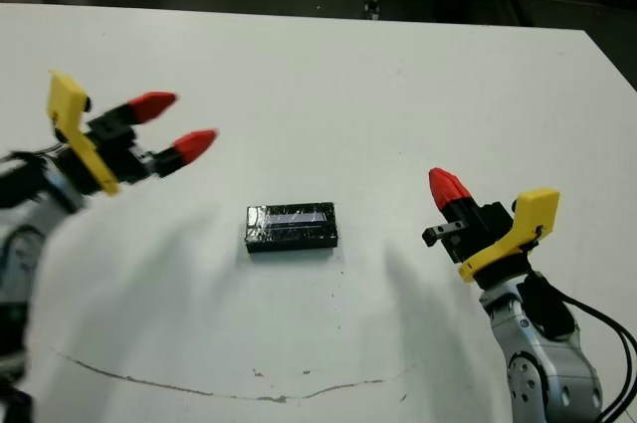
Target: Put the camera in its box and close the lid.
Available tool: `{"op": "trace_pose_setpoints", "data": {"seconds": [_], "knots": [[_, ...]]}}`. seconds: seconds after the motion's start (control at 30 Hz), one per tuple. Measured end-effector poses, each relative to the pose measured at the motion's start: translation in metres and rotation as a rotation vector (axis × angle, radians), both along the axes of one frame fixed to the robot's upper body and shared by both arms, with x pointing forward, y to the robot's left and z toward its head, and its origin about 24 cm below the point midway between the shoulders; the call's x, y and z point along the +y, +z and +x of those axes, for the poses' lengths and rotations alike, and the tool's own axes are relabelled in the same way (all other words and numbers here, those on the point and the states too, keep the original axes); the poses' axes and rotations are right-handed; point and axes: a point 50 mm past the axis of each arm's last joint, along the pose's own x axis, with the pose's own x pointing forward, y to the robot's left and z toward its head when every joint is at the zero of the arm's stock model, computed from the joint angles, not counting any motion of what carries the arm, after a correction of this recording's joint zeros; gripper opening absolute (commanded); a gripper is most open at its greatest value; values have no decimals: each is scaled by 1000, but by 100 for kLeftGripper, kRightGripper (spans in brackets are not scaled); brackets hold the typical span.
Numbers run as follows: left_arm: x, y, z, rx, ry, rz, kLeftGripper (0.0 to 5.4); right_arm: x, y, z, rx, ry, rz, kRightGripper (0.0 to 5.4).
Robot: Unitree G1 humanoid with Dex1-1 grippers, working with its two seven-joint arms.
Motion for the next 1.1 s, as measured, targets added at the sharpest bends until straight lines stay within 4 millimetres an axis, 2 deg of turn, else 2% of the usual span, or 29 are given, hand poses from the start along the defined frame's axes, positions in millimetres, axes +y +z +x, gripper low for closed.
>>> {"op": "trace_pose_setpoints", "data": {"seconds": [0.23, 0.47, 0.6, 0.77, 1.1], "knots": [[-52, -9, -12, 73, -65, -91, 252, 0, 0, 0, 1, -5, 3, 0], [-85, -29, -12, 216, -131, -102, 143, 0, 0, 0, 1, -5, 3, 0], [-92, -45, -10, 318, -140, -67, 80, 0, 0, 0, 1, -5, 6, 0], [-89, -69, -7, 462, -92, 8, 9, 0, 0, 0, 1, -6, 5, 0], [-87, -82, 0, 485, -28, 107, 3, 0, 0, 0, 4, -5, 6, 0]]}}
